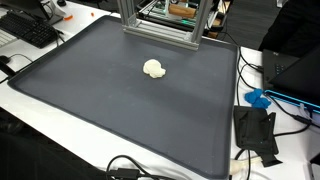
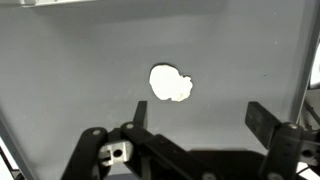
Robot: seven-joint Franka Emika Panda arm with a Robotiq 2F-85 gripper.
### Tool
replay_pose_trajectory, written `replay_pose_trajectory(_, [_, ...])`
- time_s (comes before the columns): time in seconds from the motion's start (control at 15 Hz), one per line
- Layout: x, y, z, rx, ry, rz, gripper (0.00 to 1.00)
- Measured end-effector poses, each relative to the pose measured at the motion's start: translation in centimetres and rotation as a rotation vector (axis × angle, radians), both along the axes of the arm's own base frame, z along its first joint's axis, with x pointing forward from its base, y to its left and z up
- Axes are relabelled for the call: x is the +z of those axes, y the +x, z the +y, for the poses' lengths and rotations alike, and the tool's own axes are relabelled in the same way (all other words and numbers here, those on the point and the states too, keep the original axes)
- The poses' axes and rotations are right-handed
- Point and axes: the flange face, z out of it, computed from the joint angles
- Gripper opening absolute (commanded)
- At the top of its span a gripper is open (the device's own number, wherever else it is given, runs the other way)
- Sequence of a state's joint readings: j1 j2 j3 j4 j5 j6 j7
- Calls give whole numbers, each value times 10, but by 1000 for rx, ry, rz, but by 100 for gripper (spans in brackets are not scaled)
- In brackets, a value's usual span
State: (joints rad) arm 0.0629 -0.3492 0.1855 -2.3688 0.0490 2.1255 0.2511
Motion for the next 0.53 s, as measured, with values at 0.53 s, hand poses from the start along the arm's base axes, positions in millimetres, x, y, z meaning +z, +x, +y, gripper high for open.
replay_pose_trajectory(0.53, [-43,33,-3,-42,2,24,100])
